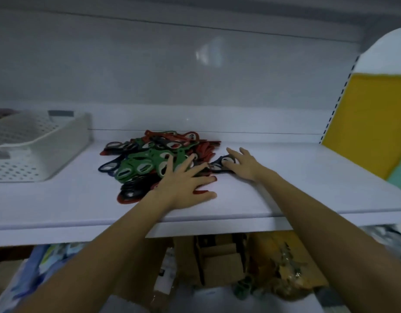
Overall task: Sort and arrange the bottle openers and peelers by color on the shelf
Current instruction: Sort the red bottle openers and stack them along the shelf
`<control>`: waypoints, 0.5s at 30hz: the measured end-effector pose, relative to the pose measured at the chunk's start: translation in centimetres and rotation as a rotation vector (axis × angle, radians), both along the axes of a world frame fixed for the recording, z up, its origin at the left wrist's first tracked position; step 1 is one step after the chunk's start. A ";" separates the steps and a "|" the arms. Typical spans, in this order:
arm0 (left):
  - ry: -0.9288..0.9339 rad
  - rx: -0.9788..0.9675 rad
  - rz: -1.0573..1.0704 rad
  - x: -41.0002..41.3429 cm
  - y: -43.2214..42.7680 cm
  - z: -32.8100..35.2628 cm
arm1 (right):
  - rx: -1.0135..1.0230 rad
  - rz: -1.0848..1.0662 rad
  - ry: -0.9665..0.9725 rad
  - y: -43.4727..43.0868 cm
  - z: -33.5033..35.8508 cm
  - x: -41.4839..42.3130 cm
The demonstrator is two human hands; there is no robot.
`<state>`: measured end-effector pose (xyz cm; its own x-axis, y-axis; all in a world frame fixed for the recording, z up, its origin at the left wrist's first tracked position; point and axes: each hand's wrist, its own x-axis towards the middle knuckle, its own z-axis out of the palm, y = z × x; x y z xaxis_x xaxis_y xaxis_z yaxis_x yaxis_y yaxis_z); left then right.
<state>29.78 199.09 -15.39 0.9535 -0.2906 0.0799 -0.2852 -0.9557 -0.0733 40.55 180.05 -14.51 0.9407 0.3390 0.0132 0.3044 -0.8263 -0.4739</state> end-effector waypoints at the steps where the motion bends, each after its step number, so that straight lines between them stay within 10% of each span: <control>1: 0.006 -0.001 0.022 0.5 0.2 -0.1 | -0.049 0.011 0.019 0.2 -0.2 1.1; 8: -0.067 0.022 0.007 1.7 3.4 -0.2 | -0.244 0.195 -0.049 3.6 -2.1 3.0; 15: -0.217 -0.044 0.089 0.2 8.5 -0.6 | 0.012 0.304 -0.130 4.1 -2.3 0.8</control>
<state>30.01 207.56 -15.98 0.9343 -0.1982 0.2964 -0.1821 -0.9799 -0.0812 41.37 184.11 -16.79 0.7868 0.6028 0.1325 0.5947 -0.6829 -0.4244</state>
